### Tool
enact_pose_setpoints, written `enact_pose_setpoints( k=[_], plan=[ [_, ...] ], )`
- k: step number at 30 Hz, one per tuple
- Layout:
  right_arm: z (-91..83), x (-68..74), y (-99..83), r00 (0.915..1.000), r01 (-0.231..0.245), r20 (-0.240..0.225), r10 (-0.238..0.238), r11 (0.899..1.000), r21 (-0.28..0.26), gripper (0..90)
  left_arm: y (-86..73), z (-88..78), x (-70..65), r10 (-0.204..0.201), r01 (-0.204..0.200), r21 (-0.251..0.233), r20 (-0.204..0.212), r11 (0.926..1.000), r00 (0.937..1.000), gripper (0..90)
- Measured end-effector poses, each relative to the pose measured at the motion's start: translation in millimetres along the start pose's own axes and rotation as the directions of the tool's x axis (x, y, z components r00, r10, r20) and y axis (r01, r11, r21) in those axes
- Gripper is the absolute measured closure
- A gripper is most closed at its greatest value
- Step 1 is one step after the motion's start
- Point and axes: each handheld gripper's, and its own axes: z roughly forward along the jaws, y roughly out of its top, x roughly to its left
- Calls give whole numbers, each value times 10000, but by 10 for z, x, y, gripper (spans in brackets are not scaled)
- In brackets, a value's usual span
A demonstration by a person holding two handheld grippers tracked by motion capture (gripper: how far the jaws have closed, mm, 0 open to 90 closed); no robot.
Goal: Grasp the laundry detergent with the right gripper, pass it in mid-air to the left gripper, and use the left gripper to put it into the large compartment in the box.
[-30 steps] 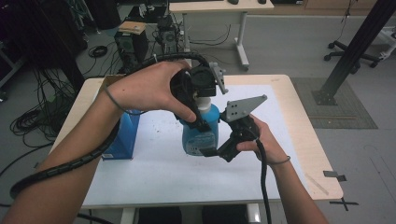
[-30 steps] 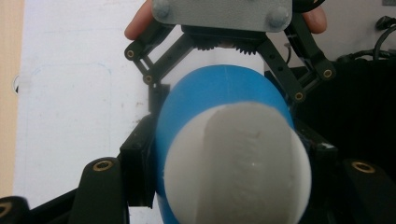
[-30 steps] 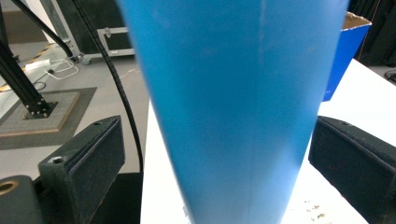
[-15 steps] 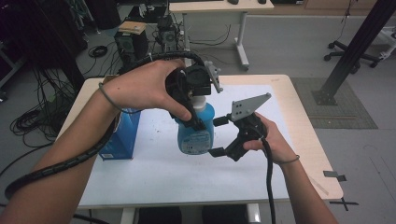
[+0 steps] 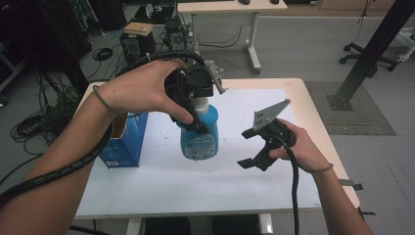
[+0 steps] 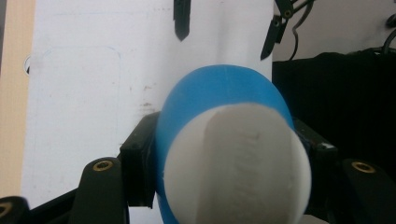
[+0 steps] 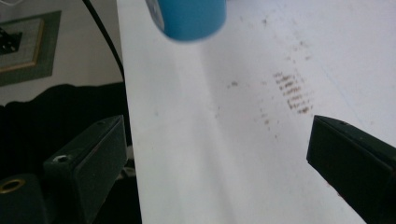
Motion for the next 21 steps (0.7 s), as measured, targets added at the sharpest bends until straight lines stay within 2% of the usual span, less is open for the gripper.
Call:
enact_pose_setpoints(
  k=[1, 2, 3, 4, 8, 9, 12, 13, 14, 21],
  plan=[
    [0, 0, 0, 10000, 0, 0, 0, 10000, 0, 52, 0, 0, 0, 0, 0, 0, 0, 10000, 10000, 380],
    [-17, -17, -48, 9999, -121, 47, 120, 9995, 298, 52, -10, -18, 2, -3, 3, 12, -34, 10000, 10000, 380],
    [-17, -17, -48, 9999, -121, 47, 120, 9995, 298, 52, -10, -18, 2, -3, 3, 12, -34, 10000, 10000, 380],
    [-28, -36, -109, 9996, -254, 120, 248, 9982, 546, 53, -12, -26, 7, 45, -45, 41, -31, 10000, 10000, 380],
    [-20, -56, -184, 9987, -450, 269, 427, 9947, 927, 53, -36, -81, 18, -125, 123, -136, -172, 9998, 9998, 380],
    [-3, -86, -273, 9970, -744, 314, 705, 9867, 1446, 53, -36, -81, 18, -125, 123, -136, -172, 9998, 9998, 380],
    [0, -90, -283, 9967, -789, 313, 750, 9854, 1508, 53, -50, -126, 34, -231, 225, -241, -258, 9995, 9994, 379],
    [14, -111, -345, 9948, -980, 442, 916, 9798, 1746, 53, -50, -126, 34, -231, 225, -241, -258, 9995, 9994, 379],
    [14, -111, -345, 9948, -980, 442, 916, 9798, 1746, 53, -50, -126, 34, -231, 225, -241, -258, 9995, 9994, 379],
    [41, -130, -448, 9930, -1132, 553, 1040, 9723, 2047, 53, -65, -280, 62, -587, 567, -317, -661, 9979, 9961, 380]
  ],
)
